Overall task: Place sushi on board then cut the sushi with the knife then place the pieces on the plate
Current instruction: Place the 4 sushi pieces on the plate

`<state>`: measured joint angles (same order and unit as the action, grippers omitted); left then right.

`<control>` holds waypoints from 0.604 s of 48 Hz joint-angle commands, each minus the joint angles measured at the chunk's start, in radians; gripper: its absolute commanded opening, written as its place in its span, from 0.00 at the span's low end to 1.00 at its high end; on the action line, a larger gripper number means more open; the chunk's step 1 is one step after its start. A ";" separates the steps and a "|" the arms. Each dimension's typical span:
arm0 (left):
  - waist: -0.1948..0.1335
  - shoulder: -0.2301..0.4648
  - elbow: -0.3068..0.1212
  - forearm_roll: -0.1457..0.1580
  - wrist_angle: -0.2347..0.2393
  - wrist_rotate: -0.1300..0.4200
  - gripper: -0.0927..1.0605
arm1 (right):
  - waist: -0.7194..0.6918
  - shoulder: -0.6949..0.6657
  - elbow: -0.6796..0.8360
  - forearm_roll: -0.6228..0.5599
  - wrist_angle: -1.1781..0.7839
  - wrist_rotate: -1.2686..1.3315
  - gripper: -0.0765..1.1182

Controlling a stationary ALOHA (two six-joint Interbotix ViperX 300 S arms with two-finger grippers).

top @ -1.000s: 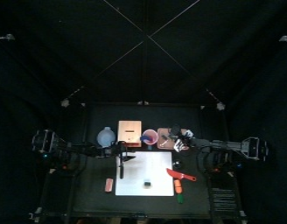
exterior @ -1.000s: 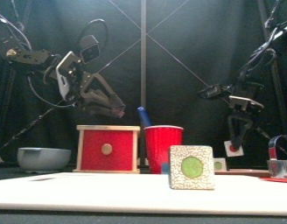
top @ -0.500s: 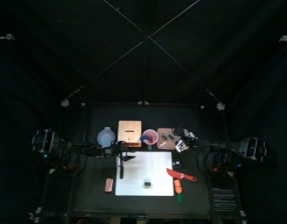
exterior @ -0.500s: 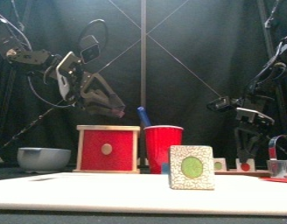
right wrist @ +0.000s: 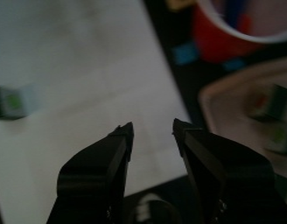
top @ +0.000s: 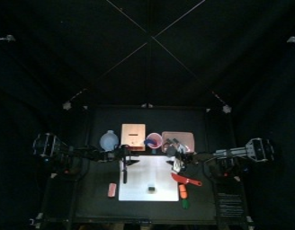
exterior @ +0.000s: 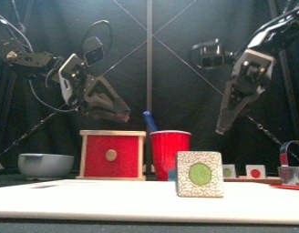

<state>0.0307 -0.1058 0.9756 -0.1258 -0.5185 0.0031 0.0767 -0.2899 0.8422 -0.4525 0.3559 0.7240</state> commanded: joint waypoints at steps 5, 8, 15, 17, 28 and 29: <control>0.002 -0.005 -0.011 0.000 0.006 -0.002 0.73 | 0.147 0.126 -0.156 0.055 -0.009 0.000 0.72; 0.002 -0.006 -0.014 0.000 0.015 -0.002 0.73 | 0.175 0.167 -0.187 0.072 -0.011 0.000 0.72; 0.002 -0.005 -0.015 -0.002 0.029 -0.003 0.73 | 0.222 0.265 -0.255 0.106 -0.011 0.000 0.71; 0.000 -0.003 -0.015 -0.002 0.032 -0.003 0.73 | 0.235 0.288 -0.273 0.115 -0.011 0.000 0.72; 0.000 -0.006 -0.015 0.000 0.040 0.002 0.73 | 0.272 0.373 -0.350 0.158 -0.014 0.000 0.72; 0.000 -0.005 -0.014 0.000 0.040 0.002 0.73 | 0.272 0.377 -0.353 0.160 -0.017 0.000 0.72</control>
<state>0.0291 -0.1058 0.9756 -0.1273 -0.4755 0.0031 0.3467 0.0982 0.5246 -0.3007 0.3482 0.7256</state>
